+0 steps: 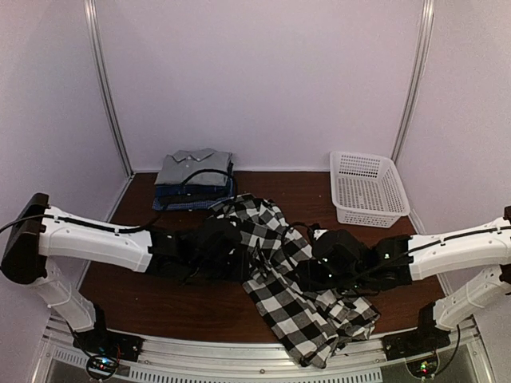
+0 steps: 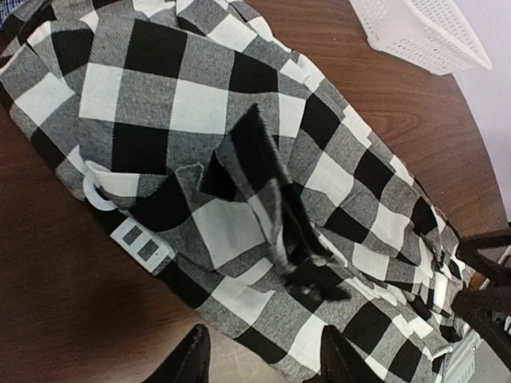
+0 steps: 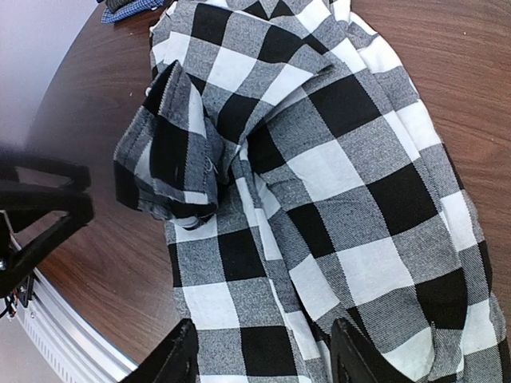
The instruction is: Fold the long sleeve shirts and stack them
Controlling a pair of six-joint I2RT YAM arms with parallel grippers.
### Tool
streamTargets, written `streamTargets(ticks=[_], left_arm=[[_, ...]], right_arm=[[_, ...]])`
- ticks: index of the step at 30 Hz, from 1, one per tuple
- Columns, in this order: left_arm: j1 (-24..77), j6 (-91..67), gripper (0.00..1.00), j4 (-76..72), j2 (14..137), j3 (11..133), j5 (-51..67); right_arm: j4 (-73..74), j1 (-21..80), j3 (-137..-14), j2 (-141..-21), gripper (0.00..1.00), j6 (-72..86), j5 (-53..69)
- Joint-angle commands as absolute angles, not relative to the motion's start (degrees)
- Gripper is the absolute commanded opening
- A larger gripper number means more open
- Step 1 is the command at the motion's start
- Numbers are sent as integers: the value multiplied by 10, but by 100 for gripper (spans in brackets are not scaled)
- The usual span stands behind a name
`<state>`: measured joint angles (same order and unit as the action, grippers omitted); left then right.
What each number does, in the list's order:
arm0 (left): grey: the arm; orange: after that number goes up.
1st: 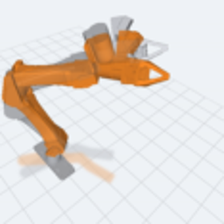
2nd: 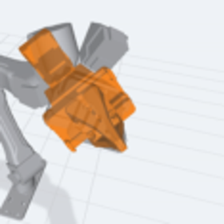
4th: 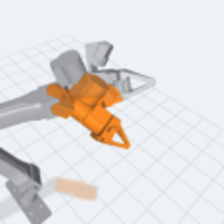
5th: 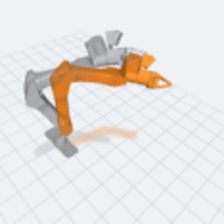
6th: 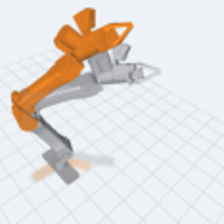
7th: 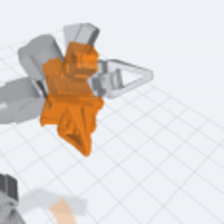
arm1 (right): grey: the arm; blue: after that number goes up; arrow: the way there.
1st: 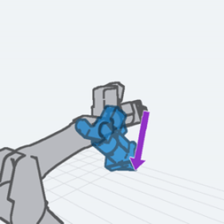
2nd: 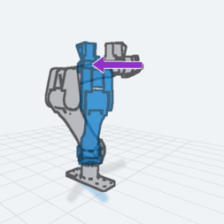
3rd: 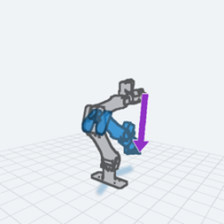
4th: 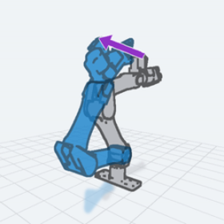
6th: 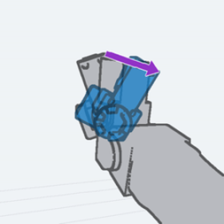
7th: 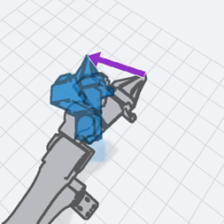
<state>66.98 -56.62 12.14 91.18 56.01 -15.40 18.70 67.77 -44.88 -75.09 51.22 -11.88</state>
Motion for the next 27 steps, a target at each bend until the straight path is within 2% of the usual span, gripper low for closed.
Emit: streamTargets(ticks=[1,7,10,15,27], left_arm=[[676,-607,53,118,799,500,-187],[677,-617,59,164,724,436,-185],[677,-621,58,179,722,434,-156],[662,-600,60,235,714,452,-142],[479,-448,59,162,803,551,-31]], right_arm=[[165,675,-467,-755,58,499,-111],[151,675,-488,-792,59,490,-90],[151,676,-496,-810,59,489,-90],[162,651,-509,-826,65,469,-107],[11,536,-486,-906,61,390,28]])
